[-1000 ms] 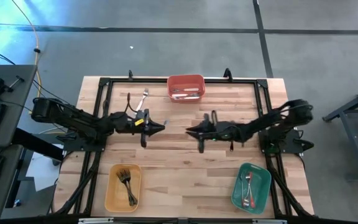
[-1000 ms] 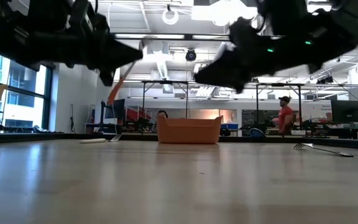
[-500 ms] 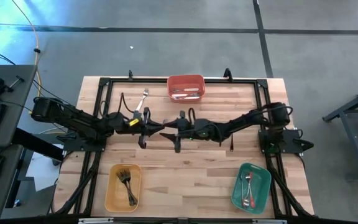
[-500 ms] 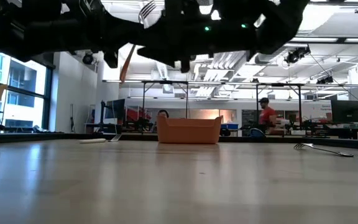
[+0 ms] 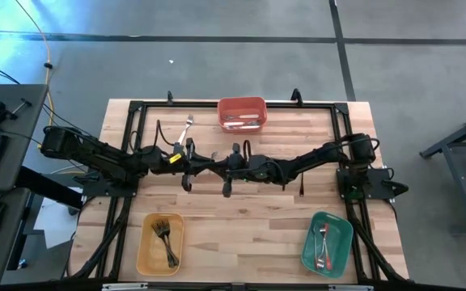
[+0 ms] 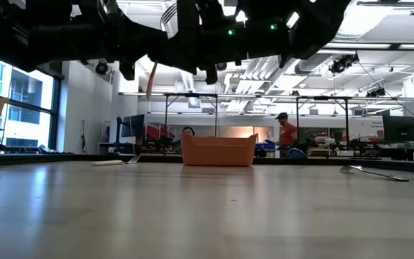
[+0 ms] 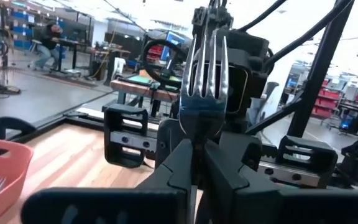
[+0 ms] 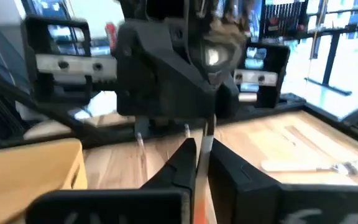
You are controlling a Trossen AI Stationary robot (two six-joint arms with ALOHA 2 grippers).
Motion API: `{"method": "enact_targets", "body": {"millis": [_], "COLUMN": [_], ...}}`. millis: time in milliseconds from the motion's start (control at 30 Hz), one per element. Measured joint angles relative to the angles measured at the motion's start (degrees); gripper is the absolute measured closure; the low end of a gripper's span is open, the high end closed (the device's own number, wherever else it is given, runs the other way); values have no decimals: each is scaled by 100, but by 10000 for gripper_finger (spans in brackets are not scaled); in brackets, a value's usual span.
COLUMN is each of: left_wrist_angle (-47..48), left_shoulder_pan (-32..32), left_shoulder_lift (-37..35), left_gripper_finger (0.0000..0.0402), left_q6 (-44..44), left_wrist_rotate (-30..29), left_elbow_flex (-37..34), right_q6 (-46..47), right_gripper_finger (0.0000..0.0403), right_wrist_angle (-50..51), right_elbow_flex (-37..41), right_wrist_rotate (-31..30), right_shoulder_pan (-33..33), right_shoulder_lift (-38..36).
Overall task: Sort silverware by color (type)
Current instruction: Put the orange fork into the green bin
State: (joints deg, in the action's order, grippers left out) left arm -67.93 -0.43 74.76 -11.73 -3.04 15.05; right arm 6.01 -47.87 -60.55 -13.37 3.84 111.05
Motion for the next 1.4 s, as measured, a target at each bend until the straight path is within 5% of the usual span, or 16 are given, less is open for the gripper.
{"method": "enact_targets", "body": {"millis": [467, 633, 833, 1033, 1400], "left_wrist_angle": [305, 612, 852, 864, 1163], "left_shoulder_pan": [-8, -6, -1, 0, 3], "left_shoulder_lift": [-17, -17, -17, -17, -17], "left_gripper_finger": [295, 285, 284, 284, 284], "left_q6": [431, 448, 503, 601, 488], "left_wrist_rotate": [69, 47, -44, -70, -88], "left_elbow_flex": [-11, -11, -11, -11, -11], "right_q6": [53, 730, 3093, 6265, 11311], "right_gripper_finger": [401, 402, 402, 402, 403], "right_wrist_angle": [1983, 3923, 6832, 9575, 11109], "right_elbow_flex": [2, 4, -2, 2, 80], "right_wrist_rotate": [-443, -653, -742, -807, -575], "right_shoulder_pan": [-180, -5, 591, 1883, 4845], "right_shoulder_lift": [-1366, -2374, -3617, -4229, -4081]}}
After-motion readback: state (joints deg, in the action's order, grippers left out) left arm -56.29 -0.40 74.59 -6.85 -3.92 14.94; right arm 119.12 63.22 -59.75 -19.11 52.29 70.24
